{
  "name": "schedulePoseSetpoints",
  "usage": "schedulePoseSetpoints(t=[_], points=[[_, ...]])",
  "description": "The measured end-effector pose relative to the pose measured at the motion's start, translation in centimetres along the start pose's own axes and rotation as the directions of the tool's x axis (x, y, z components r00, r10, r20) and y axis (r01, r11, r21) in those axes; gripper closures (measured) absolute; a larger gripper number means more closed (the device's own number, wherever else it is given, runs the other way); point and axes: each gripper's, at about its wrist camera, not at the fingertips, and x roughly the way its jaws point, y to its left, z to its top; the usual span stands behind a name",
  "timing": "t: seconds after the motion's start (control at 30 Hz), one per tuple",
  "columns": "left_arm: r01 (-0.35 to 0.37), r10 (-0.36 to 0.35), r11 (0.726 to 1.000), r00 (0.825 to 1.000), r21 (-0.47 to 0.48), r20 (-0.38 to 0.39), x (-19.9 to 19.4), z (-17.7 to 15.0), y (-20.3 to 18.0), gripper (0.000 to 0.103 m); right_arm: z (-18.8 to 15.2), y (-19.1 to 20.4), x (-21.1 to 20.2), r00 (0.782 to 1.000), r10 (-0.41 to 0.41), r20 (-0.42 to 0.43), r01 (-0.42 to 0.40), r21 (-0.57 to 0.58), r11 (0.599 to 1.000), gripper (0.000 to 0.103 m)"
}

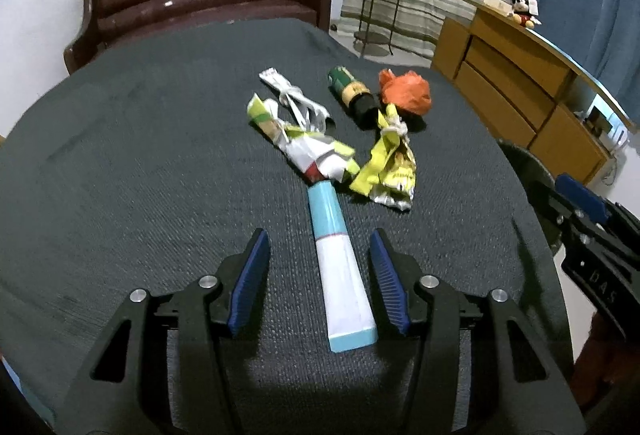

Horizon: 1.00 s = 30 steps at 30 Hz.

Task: Collect trash
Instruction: 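Grasp the blue-capped white tube with the left tool, then grasp the yellow wrapper with the right tool while the left tool holds the tube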

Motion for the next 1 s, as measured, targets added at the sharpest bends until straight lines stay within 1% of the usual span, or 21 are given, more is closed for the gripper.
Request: schedulePoseSetpoints(t=[0.03, 0.13, 0.17, 0.2, 0.27, 0.37, 0.53, 0.73, 0.83, 1.0], points=[[0.002, -0.002, 1.000, 1.000, 0.002, 0.005, -0.1, -0.1, 0.2, 0.058, 0.0, 0.0, 0.0, 1.000, 0.001, -0.001, -0.001, 0.001, 1.000, 0.058], [0.012, -0.012, 1.000, 1.000, 0.014, 0.006, -0.2, -0.4, 0.4, 0.070, 0.0, 0.1, 0.2, 1.000, 0.003, -0.004, -0.003, -0.003, 1.000, 0.058], [0.015, -0.015, 1.000, 1.000, 0.016, 0.009, -0.3, -0.6, 0.6, 0.080, 0.0, 0.2, 0.2, 1.000, 0.004, -0.004, -0.004, -0.004, 1.000, 0.058], [0.026, -0.026, 1.000, 1.000, 0.013, 0.010, -0.4, -0.6, 0.7, 0.084, 0.1, 0.3, 0.3, 1.000, 0.005, -0.005, -0.005, -0.006, 1.000, 0.058], [0.040, -0.040, 0.999, 0.999, 0.003, 0.010, -0.4, -0.8, 1.1, 0.086, 0.2, 0.4, 0.4, 1.000, 0.007, -0.007, -0.007, -0.006, 1.000, 0.058], [0.050, -0.050, 0.999, 0.999, 0.003, 0.014, -0.7, -1.0, 1.4, 0.088, 0.3, 0.8, 0.5, 1.000, 0.013, -0.008, -0.013, -0.009, 1.000, 0.058], [0.037, -0.037, 0.999, 0.998, 0.002, 0.043, -1.8, -0.8, 2.3, 0.088, 0.7, 1.7, 0.8, 1.000, 0.029, -0.009, -0.029, -0.024, 0.999, 0.058], [-0.008, 0.011, 0.999, 0.997, -0.036, 0.081, -2.5, 0.1, 5.2, 0.088, 1.4, 3.6, 1.6, 0.999, 0.052, -0.013, -0.053, -0.044, 0.998, 0.057], [-0.038, 0.043, 0.998, 0.995, -0.055, 0.094, -2.5, 0.7, 6.8, 0.088, 2.0, 4.4, 2.0, 0.998, 0.067, -0.013, -0.067, -0.043, 0.997, 0.054], [-0.074, 0.083, 0.994, 0.990, -0.080, 0.111, -2.4, 1.7, 9.2, 0.088, 2.9, 5.9, 3.0, 0.996, 0.082, -0.016, -0.083, -0.054, 0.995, 0.053]])
